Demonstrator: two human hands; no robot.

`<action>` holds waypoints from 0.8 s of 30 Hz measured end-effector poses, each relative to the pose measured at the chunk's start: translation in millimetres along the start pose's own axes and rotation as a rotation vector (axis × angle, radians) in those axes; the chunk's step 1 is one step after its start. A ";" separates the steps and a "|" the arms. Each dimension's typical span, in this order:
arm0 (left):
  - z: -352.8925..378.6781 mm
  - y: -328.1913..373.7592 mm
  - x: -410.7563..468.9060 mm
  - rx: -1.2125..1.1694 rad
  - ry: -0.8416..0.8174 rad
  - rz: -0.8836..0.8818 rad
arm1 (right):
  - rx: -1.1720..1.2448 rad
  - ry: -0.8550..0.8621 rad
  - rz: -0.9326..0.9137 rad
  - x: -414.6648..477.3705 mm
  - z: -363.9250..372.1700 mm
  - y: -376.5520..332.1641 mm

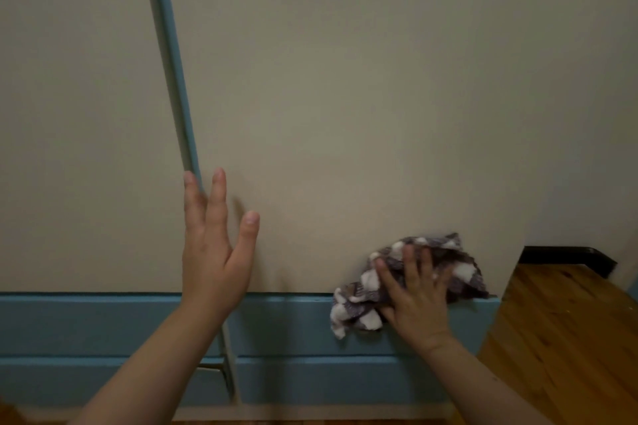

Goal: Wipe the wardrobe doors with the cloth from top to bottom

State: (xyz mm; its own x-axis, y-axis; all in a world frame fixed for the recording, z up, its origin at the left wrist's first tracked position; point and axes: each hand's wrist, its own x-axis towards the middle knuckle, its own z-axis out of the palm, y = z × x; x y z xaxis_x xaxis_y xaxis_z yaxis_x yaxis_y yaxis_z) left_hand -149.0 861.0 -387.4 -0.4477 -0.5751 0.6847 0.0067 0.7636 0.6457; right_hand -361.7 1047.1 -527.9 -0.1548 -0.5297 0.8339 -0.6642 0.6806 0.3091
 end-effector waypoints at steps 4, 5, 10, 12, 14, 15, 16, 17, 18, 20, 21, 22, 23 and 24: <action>-7.4 -4.3 -0.2 -0.004 -0.045 -0.002 | 0.005 0.051 -0.085 26.9 1.2 -40.6; -8.9 -5.3 -0.6 -0.006 -0.054 -0.005 | 0.002 0.060 -0.099 32.9 0.9 -50.2; -14.2 -13.5 -5.0 0.008 -0.080 -0.042 | 0.005 0.071 -0.175 55.8 -1.0 -90.3; -15.3 -16.0 -5.4 -0.001 -0.098 -0.062 | -0.006 0.060 -0.227 63.5 -3.0 -101.7; -18.7 -19.6 -5.7 -0.006 -0.109 -0.066 | -0.005 0.049 -0.280 73.3 -6.0 -116.0; -19.0 -20.0 -5.7 -0.010 -0.111 -0.061 | 0.001 0.062 -0.307 78.3 -6.9 -121.6; -21.2 -21.4 -5.3 -0.014 -0.110 -0.057 | 0.023 0.077 -0.330 84.9 -7.3 -129.9; -23.0 -22.0 -5.6 -0.019 -0.109 -0.051 | 0.056 0.084 -0.349 91.0 -8.2 -137.8; -23.7 -22.0 -6.1 -0.025 -0.110 -0.047 | 0.080 0.088 -0.370 96.6 -9.1 -144.9; -27.2 -23.4 -8.3 -0.035 -0.121 -0.053 | 0.101 0.076 -0.406 106.0 -11.4 -158.7; -28.3 -24.2 -10.2 -0.036 -0.128 -0.055 | 0.093 0.065 -0.420 108.8 -11.5 -163.1; -29.7 -25.2 -12.4 -0.034 -0.135 -0.057 | 0.087 0.054 -0.431 110.1 -11.2 -165.9; -31.5 -26.0 -14.3 -0.029 -0.142 -0.059 | 0.079 0.043 -0.437 110.8 -11.3 -167.1; -33.3 -26.6 -15.6 -0.021 -0.148 -0.060 | 0.077 0.035 -0.444 111.0 -11.0 -167.1</action>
State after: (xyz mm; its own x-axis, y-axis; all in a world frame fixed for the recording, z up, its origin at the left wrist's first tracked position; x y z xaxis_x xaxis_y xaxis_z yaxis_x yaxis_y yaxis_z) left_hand -112.5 839.8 -404.0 -0.5746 -0.5691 0.5882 -0.0062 0.7217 0.6922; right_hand -259.8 880.2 -482.0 0.1813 -0.7438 0.6434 -0.7134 0.3509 0.6066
